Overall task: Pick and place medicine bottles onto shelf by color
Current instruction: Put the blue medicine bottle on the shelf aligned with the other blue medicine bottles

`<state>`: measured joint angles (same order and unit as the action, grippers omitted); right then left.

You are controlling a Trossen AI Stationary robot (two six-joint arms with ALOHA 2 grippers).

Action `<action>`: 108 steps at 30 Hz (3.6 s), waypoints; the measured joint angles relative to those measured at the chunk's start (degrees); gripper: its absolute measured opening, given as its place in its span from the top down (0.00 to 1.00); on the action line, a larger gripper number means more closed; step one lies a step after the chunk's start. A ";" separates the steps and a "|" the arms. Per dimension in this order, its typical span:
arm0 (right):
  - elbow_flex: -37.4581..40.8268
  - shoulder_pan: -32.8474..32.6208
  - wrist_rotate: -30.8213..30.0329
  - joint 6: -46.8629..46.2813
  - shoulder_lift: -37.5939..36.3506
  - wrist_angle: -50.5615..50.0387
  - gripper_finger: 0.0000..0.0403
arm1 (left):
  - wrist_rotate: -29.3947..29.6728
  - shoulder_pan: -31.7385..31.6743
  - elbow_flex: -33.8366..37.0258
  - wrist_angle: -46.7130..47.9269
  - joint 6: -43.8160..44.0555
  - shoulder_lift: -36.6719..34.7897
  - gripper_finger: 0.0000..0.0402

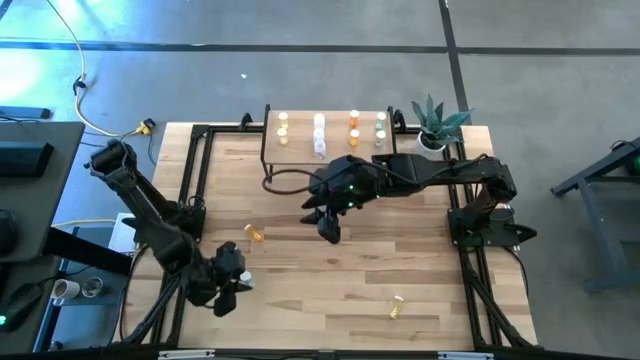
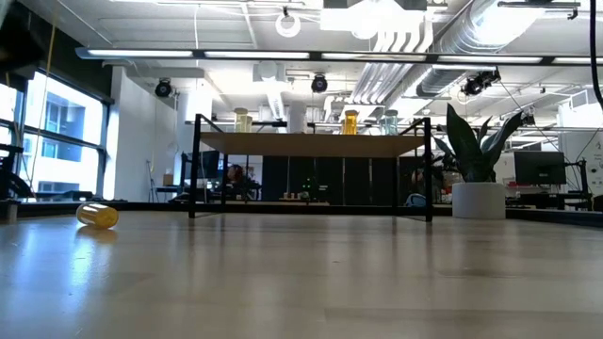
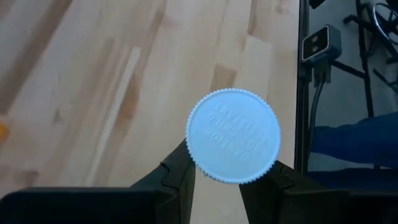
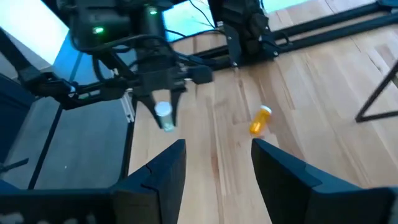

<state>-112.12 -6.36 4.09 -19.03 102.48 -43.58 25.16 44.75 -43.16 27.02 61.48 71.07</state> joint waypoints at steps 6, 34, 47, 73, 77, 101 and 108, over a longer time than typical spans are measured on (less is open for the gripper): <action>0.00 -1.31 -0.44 1.46 0.00 1.89 0.54 | -4.50 -6.61 -0.09 -0.27 -10.49 -2.03 0.77; 0.04 -0.97 -2.17 14.04 4.22 4.12 0.48 | -17.23 -34.63 -12.31 6.71 -44.42 -2.06 0.77; 0.04 3.32 -2.36 16.24 5.01 7.75 0.48 | -17.02 -42.61 -15.91 6.63 -51.72 -2.04 0.77; 0.04 5.63 3.69 19.43 6.43 8.60 0.48 | -15.53 -44.12 -23.22 8.09 -58.28 -1.99 0.77; 0.04 5.59 3.75 19.42 6.43 9.58 0.48 | -15.49 -44.15 -23.54 9.18 -58.25 -1.73 0.77; 0.04 5.58 3.97 19.05 6.67 8.60 0.68 | -15.44 -44.15 -23.50 8.97 -56.07 -0.64 0.77; 0.04 5.57 3.97 19.06 6.71 8.20 0.75 | -15.47 -44.15 -23.47 9.08 -55.66 -0.57 0.77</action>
<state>-112.07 -0.80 8.05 0.03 109.19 -35.38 9.69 0.60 -66.63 36.10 5.82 70.50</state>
